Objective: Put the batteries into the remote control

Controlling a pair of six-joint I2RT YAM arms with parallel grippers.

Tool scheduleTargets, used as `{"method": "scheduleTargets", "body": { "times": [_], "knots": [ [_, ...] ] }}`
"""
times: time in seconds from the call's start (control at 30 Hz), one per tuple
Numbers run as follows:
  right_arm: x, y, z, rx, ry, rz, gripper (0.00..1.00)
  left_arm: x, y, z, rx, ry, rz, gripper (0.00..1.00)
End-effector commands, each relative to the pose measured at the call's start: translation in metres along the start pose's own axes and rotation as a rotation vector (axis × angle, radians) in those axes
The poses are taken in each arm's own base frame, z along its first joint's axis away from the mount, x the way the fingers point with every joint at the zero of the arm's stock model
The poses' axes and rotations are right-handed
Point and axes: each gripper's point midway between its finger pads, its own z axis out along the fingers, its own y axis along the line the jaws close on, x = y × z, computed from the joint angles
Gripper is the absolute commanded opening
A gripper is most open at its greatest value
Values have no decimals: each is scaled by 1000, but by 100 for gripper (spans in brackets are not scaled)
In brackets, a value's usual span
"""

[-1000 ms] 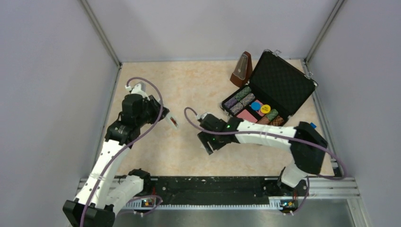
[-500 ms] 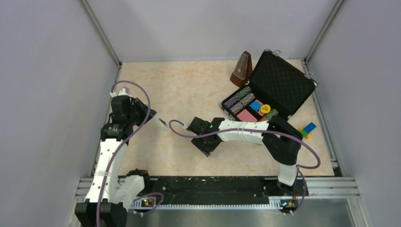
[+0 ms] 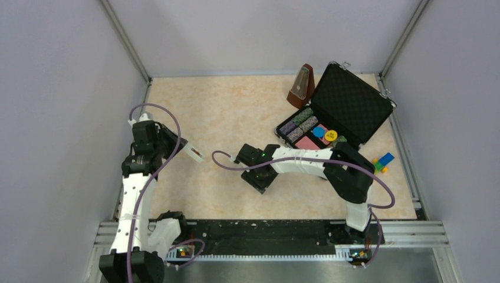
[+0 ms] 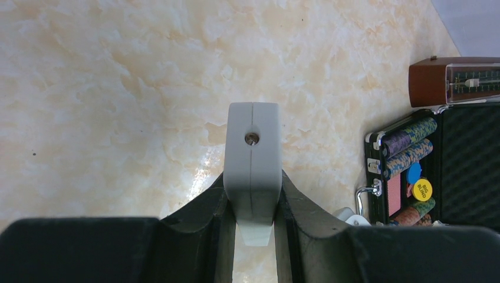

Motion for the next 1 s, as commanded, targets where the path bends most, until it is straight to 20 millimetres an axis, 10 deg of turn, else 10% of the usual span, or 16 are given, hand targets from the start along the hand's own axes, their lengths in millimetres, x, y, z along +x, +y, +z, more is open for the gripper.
{"method": "scheduleTargets", "body": {
  "times": [0.0,0.33,0.97],
  "knots": [
    [-24,0,-2,-28,-65,-30,50,-8,-6,-4,31,-38,-4,0],
    [-23,-6,0,16,-70,-75,37,-7,-6,-3,38,-31,-4,0],
    [7,5,-1,-31,5,-102,44,-5,-5,-3,45,-19,-1,0]
  ]
}}
